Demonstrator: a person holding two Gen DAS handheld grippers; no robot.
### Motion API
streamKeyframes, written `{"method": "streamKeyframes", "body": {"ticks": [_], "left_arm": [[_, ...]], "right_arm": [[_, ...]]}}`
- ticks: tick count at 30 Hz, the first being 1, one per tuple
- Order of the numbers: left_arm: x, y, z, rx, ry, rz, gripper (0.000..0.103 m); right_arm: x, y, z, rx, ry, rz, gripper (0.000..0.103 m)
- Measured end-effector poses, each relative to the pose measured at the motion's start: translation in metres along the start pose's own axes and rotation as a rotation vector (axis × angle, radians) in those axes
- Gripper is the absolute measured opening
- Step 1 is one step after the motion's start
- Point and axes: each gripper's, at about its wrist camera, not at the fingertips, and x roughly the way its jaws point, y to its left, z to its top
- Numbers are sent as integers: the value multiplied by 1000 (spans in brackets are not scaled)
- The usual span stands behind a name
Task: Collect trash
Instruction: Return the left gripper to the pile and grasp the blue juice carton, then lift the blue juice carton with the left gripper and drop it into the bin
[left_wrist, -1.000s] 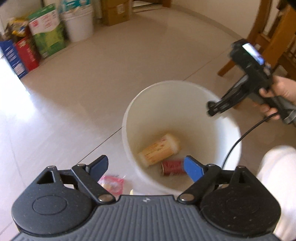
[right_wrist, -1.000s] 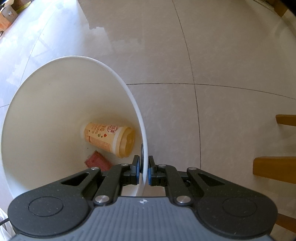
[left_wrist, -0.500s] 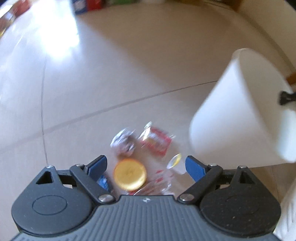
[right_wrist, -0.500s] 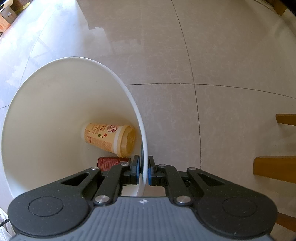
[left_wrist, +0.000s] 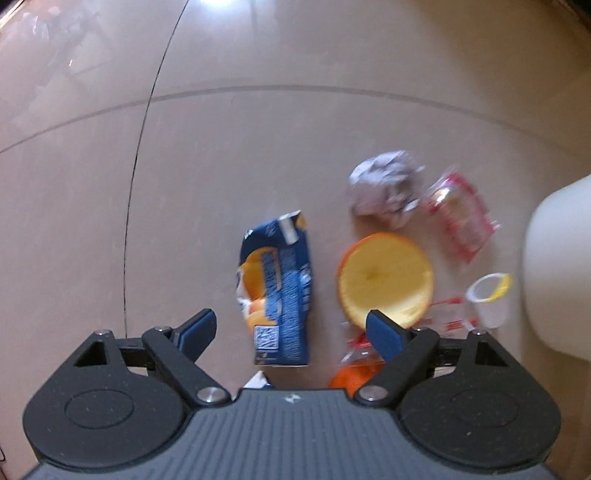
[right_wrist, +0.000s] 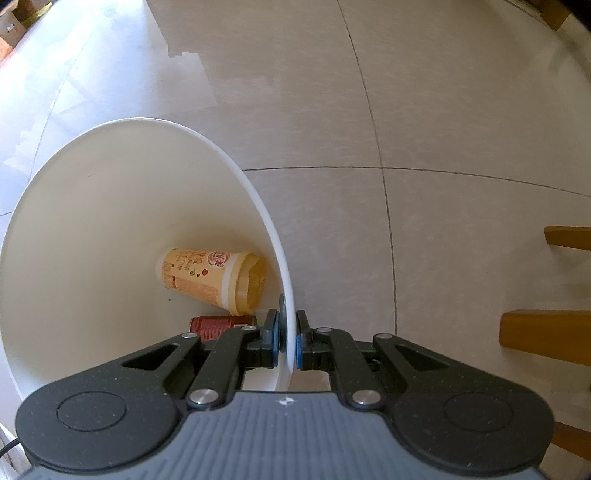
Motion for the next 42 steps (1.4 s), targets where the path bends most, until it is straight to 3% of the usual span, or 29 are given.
{"method": "streamKeyframes", "body": {"ticks": [3, 8, 20, 25, 33, 36, 42], "left_arm": [[15, 4, -1, -28, 9, -9, 84], [32, 7, 4, -66, -8, -25, 72], [51, 35, 3, -200, -21, -59, 68], [56, 32, 2, -170, -35, -35, 62], [64, 31, 1, -179, -51, -26, 61], [53, 33, -1, -154, -61, 11, 61], [22, 27, 2, -36, -30, 0, 61]], "right_arm": [[0, 0, 0, 4, 1, -2, 10], [-1, 2, 1, 8, -1, -10, 11], [-2, 5, -2, 5, -9, -22, 11], [-2, 5, -1, 7, -7, -25, 12], [-2, 5, -1, 16, -12, -26, 12], [-3, 6, -2, 13, -14, -29, 12], [-3, 7, -2, 14, -14, -29, 12]]}}
